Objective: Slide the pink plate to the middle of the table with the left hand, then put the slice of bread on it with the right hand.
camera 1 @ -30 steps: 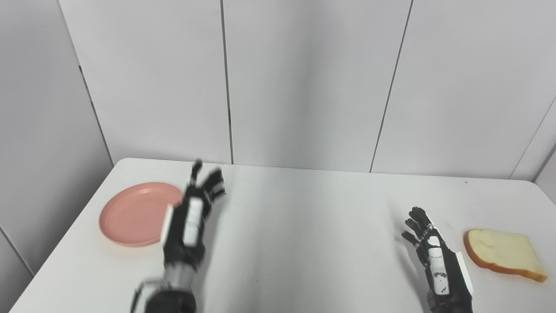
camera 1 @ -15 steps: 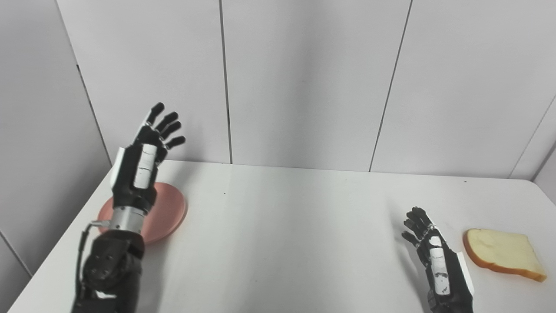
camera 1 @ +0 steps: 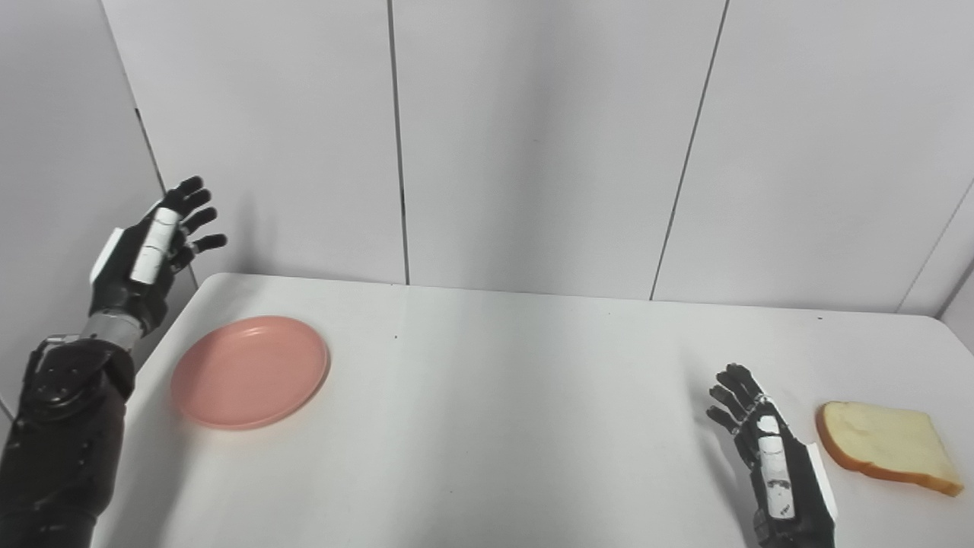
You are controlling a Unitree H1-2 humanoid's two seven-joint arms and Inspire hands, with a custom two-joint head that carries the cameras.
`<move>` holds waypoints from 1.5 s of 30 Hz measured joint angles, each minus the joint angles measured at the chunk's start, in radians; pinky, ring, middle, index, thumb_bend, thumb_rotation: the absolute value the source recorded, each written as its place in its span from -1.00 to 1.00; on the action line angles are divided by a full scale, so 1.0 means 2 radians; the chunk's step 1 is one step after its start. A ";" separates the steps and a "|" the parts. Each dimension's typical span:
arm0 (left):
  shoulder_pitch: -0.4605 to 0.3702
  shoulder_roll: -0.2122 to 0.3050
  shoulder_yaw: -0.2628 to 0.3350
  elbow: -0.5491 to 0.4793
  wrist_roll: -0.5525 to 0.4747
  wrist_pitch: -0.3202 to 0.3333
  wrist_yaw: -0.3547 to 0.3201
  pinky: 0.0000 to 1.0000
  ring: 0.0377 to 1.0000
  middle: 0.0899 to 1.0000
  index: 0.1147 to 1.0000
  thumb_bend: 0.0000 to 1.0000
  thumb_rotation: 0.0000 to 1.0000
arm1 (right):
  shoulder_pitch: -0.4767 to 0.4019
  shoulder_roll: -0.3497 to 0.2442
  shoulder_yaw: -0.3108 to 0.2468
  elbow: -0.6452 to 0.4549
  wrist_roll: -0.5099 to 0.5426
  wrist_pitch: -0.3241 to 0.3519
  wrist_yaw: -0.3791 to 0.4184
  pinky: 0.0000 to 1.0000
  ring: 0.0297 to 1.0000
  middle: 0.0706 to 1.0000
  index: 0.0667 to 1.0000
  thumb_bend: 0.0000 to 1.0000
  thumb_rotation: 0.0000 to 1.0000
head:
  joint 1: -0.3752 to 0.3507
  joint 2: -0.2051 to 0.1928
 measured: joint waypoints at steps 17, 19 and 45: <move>-0.050 0.016 0.006 0.199 0.007 -0.104 -0.001 0.43 0.73 0.77 0.71 0.90 0.55 | 0.010 0.000 0.001 -0.018 -0.004 0.009 0.000 0.61 0.68 0.70 0.69 0.68 0.95 | -0.002 0.015; -0.047 0.016 0.006 0.202 0.008 -0.105 0.003 0.47 0.73 0.79 0.75 0.88 0.53 | 0.012 0.000 0.003 -0.022 -0.007 0.011 0.000 0.60 0.68 0.70 0.69 0.68 0.95 | -0.005 0.017; -0.013 -0.023 -0.008 0.254 0.017 -0.175 0.018 0.46 0.68 0.72 0.74 0.93 0.51 | 0.029 0.008 0.008 -0.043 -0.014 0.034 -0.001 0.59 0.68 0.69 0.70 0.68 0.97 | -0.016 0.027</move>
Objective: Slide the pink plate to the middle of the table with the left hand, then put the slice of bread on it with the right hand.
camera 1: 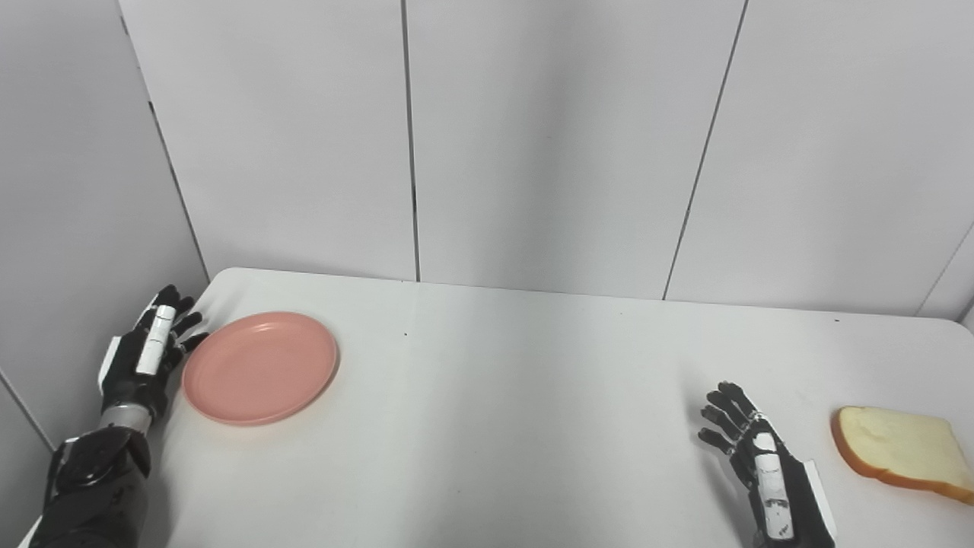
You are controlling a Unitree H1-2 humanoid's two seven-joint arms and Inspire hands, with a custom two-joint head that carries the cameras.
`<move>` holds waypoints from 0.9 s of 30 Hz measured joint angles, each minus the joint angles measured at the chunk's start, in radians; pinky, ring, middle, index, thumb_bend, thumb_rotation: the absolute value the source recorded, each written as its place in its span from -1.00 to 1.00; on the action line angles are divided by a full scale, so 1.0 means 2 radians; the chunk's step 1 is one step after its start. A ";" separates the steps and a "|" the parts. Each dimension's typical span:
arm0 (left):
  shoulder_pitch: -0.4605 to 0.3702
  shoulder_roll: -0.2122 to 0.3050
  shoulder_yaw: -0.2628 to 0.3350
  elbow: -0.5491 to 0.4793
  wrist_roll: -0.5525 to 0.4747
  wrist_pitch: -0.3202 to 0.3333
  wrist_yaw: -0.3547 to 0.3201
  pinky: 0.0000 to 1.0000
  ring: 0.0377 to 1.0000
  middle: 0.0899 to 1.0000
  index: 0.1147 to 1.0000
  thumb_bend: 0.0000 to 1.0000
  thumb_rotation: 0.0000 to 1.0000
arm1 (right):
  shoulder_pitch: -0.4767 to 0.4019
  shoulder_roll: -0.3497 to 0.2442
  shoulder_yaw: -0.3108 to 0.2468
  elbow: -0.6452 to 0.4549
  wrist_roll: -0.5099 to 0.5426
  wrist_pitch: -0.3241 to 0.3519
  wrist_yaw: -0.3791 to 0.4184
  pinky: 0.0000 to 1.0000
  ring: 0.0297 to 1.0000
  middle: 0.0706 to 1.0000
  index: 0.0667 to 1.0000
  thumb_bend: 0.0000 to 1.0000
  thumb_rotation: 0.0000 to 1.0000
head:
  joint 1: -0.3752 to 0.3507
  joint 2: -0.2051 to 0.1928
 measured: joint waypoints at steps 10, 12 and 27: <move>0.014 -0.022 -0.003 -0.037 -0.008 0.004 -0.006 0.45 0.71 0.73 0.75 0.92 0.48 | 0.003 0.001 0.000 -0.002 -0.002 0.003 0.000 0.57 0.69 0.70 0.69 0.66 0.98 | -0.006 0.003; 0.019 -0.028 -0.009 -0.051 -0.010 0.010 -0.013 0.44 0.70 0.74 0.76 0.90 0.46 | 0.003 0.002 0.000 -0.003 -0.004 0.003 0.000 0.57 0.68 0.69 0.69 0.65 0.98 | -0.008 0.003; 0.021 -0.074 -0.022 -0.104 -0.021 0.048 -0.023 0.45 0.72 0.75 0.77 0.82 0.47 | 0.003 0.010 0.001 -0.006 -0.010 0.021 -0.002 0.56 0.69 0.71 0.70 0.69 0.99 | -0.015 0.005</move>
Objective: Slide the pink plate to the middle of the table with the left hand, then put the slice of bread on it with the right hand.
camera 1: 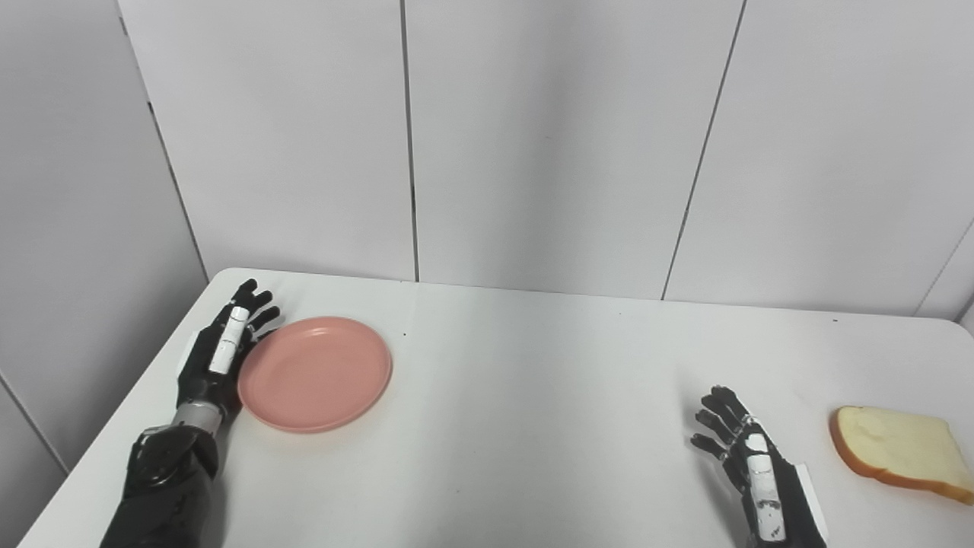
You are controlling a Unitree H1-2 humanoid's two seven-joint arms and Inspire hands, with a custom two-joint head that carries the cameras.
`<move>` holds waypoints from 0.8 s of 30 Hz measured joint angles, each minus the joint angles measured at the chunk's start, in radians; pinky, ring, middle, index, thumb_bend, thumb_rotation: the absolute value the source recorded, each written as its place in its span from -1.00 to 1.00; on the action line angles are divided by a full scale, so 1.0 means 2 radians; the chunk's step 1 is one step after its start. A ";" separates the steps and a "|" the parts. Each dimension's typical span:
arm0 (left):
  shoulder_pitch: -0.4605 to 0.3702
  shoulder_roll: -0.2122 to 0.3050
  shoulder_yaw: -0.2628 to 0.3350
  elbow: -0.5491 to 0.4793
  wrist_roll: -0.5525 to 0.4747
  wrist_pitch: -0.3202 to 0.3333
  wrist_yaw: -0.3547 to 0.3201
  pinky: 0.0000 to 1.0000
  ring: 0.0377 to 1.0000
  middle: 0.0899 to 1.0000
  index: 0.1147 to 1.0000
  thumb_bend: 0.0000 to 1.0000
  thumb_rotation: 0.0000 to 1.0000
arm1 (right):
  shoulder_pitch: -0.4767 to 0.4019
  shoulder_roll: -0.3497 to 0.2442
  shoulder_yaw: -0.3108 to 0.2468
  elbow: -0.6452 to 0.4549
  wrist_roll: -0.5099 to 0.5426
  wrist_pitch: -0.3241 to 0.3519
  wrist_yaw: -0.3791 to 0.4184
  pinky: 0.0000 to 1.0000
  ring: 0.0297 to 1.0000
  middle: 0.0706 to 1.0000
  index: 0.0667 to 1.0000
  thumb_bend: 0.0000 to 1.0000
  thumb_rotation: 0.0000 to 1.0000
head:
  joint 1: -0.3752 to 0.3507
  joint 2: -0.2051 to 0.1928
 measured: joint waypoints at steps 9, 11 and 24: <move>-0.012 -0.037 -0.012 0.000 0.000 0.000 -0.001 0.49 0.73 0.72 0.72 0.82 0.46 | 0.002 0.003 0.005 -0.003 -0.007 0.001 -0.006 0.56 0.69 0.71 0.70 0.68 1.00 | -0.005 0.002; -0.015 -0.048 -0.016 0.000 0.000 0.000 -0.001 0.51 0.73 0.73 0.72 0.82 0.46 | 0.003 0.004 0.007 -0.004 -0.009 0.001 -0.008 0.56 0.69 0.71 0.70 0.66 1.00 | -0.008 0.002; -0.018 -0.125 -0.039 -0.026 0.007 0.013 0.002 0.54 0.71 0.71 0.69 0.82 0.45 | 0.008 0.018 0.019 -0.012 -0.015 0.008 -0.017 0.56 0.67 0.69 0.70 0.62 1.00 | -0.028 0.005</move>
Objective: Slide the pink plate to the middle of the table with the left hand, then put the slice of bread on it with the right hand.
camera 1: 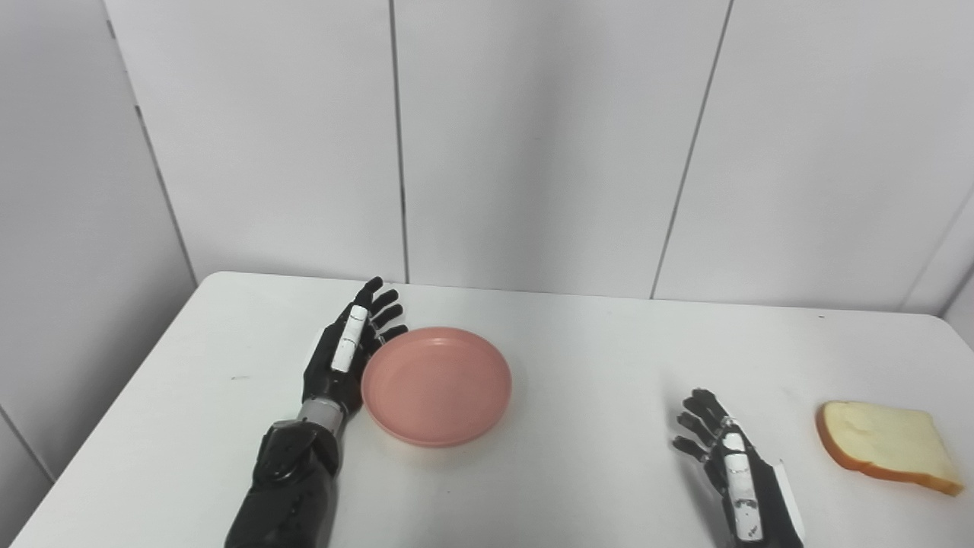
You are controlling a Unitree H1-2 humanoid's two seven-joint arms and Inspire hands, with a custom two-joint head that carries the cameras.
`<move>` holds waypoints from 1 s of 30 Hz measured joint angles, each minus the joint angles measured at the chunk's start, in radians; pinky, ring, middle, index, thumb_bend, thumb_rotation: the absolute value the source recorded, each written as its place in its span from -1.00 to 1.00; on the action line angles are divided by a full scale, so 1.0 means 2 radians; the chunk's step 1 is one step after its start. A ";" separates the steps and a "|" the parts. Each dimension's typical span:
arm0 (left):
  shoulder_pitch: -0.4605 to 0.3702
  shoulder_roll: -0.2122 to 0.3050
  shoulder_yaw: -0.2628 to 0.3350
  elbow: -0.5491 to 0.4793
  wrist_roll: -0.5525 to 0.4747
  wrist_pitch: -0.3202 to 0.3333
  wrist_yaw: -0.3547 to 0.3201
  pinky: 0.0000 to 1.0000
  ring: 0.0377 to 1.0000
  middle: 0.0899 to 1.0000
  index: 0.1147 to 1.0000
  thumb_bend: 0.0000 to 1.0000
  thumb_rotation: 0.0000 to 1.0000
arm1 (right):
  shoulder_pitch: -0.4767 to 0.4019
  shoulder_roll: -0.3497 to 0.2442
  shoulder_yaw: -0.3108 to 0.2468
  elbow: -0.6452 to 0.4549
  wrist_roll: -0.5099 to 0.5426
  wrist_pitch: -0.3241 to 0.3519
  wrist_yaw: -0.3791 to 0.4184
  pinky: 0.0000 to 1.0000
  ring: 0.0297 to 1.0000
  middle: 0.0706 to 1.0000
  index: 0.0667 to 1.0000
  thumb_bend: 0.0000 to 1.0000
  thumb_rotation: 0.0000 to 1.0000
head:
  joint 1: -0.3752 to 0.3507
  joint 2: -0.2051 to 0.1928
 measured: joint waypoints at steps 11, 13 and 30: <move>0.010 -0.038 -0.012 -0.025 0.004 0.013 0.010 0.57 0.72 0.69 0.69 0.83 0.49 | 0.006 0.019 0.017 -0.009 -0.022 0.015 -0.015 0.54 0.67 0.71 0.74 0.63 1.00 | -0.047 0.013; 0.013 -0.044 -0.015 -0.030 0.004 0.016 0.010 0.57 0.72 0.70 0.70 0.83 0.50 | 0.006 0.022 0.021 -0.009 -0.030 0.021 -0.017 0.53 0.66 0.70 0.74 0.63 1.00 | -0.048 0.013; 0.037 -0.066 -0.030 -0.076 0.009 0.048 0.010 0.47 0.70 0.69 0.66 0.87 0.53 | 0.010 0.056 0.053 -0.014 -0.079 0.025 -0.038 0.48 0.64 0.69 0.72 0.48 1.00 | -0.164 0.028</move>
